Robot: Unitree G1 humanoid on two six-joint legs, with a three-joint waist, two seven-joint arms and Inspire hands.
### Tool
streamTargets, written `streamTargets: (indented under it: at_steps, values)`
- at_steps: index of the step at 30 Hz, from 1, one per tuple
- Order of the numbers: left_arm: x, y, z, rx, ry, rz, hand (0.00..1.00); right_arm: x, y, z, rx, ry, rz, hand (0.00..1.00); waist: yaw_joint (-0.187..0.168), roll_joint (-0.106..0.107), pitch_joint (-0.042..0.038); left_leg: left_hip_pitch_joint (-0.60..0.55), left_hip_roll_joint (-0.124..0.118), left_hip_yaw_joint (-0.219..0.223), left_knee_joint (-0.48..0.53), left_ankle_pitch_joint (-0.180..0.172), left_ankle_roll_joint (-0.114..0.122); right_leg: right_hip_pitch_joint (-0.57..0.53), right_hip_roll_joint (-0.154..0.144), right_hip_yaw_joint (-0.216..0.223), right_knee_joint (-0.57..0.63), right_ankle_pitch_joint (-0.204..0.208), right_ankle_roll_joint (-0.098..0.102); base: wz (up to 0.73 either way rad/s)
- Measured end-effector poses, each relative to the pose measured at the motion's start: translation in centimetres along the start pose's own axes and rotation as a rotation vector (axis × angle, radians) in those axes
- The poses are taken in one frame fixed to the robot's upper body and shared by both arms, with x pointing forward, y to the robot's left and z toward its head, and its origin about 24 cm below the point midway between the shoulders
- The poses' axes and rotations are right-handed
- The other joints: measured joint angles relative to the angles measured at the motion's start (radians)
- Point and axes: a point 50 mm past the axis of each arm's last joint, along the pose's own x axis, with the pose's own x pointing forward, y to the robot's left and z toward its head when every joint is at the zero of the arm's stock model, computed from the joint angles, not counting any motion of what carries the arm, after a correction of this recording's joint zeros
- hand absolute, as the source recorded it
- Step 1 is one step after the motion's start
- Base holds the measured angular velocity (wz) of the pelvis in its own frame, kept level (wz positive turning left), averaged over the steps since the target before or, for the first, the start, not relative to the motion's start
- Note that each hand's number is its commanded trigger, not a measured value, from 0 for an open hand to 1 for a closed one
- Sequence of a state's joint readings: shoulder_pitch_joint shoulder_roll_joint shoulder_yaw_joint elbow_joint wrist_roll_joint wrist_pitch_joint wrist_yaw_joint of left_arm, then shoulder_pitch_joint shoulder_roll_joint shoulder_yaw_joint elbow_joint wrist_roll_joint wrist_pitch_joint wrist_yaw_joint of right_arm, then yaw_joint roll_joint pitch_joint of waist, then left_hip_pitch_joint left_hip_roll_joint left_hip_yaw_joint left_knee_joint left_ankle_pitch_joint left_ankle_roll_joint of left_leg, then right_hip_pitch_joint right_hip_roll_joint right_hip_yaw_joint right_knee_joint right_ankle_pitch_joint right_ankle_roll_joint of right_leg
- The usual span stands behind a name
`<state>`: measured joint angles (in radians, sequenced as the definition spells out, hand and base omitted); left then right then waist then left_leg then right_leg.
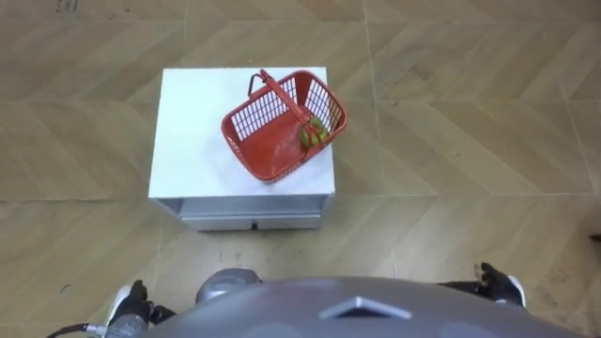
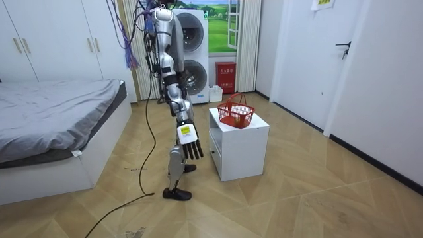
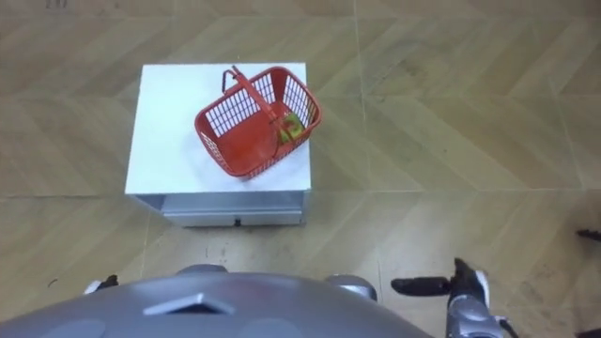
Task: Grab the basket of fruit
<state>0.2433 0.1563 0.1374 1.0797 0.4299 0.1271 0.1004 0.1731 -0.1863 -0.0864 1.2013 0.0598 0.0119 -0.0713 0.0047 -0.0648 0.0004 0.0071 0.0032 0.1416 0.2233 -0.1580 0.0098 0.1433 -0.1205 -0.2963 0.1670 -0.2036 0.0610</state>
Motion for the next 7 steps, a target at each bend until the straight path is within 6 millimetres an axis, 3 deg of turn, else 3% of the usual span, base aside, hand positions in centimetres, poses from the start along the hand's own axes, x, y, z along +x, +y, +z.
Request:
streamTargets:
  at_steps: [7]
  values:
    - [-0.1,-0.9,-0.2,0.0,0.044,-0.031,0.0,0.0,0.7,-1.6,-0.194,0.146,0.061,0.0,0.002,0.004,0.001,0.013,-0.002,-0.009,-0.003,-0.006,-0.008,0.017,0.002,-0.008,0.003,-0.012,-0.002,0.03]
